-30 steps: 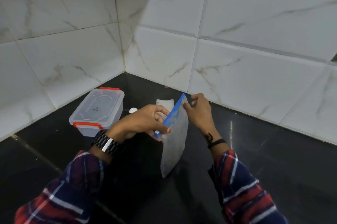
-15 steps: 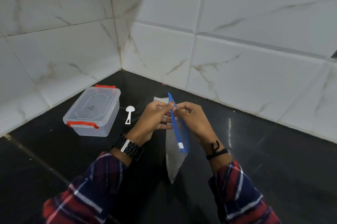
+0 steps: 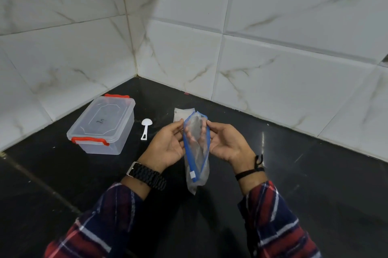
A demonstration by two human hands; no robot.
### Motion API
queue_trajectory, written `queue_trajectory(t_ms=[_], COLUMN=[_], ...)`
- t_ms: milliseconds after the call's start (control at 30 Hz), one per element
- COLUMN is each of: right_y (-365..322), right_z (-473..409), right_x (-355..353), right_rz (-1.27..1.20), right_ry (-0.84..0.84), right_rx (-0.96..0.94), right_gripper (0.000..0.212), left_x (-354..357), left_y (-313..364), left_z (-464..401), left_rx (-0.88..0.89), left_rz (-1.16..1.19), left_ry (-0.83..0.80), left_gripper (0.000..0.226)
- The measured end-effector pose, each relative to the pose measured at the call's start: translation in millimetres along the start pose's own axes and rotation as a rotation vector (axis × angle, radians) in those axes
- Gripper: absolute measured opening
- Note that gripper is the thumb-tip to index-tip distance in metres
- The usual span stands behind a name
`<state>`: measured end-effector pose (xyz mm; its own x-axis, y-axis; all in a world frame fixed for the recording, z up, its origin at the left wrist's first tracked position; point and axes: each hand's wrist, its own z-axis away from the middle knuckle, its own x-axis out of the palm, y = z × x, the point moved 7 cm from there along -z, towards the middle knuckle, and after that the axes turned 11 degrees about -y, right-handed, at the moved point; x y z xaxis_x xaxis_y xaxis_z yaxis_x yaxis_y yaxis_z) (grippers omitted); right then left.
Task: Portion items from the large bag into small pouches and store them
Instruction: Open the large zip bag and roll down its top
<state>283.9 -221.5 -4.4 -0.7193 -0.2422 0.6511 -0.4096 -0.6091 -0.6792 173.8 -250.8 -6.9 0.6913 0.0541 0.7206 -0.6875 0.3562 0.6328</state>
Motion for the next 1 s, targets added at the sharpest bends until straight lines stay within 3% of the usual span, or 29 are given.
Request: queue_trajectory(t_ms=[133, 333, 567, 700, 867, 1000], right_y=[4, 6, -10, -11, -12, -10], right_z=[3, 7, 14, 29, 36, 34], right_x=[4, 11, -1, 6, 9, 7], right_rz=[0.053, -0.233, 0.283, 0.555, 0.609, 0.626], right_ry=[0.025, -0.046, 0.034, 0.058, 0.077, 0.089], right_rx=[0.014, 0.002, -0.229, -0.265, -0.315, -0.298], right_gripper=[0.028, 0.034, 0.019, 0.026, 0.019, 0.014], left_x=[0, 0, -4, -2, -3, -5], left_y=[-2, -5, -5, -3, -10, -12], left_z=[-4, -3, 5, 12, 16, 20], left_rx=[-0.026, -0.001, -0.010, 0.038, 0.040, 0.063], left_rz=[-0.072, 0.066, -0.175, -0.235, -0.110, -0.127], left_ry=[-0.003, -0.027, -0.039, -0.092, -0.105, -0.034], left_gripper=[0.034, 0.039, 0.024, 0.038, 0.040, 0.021])
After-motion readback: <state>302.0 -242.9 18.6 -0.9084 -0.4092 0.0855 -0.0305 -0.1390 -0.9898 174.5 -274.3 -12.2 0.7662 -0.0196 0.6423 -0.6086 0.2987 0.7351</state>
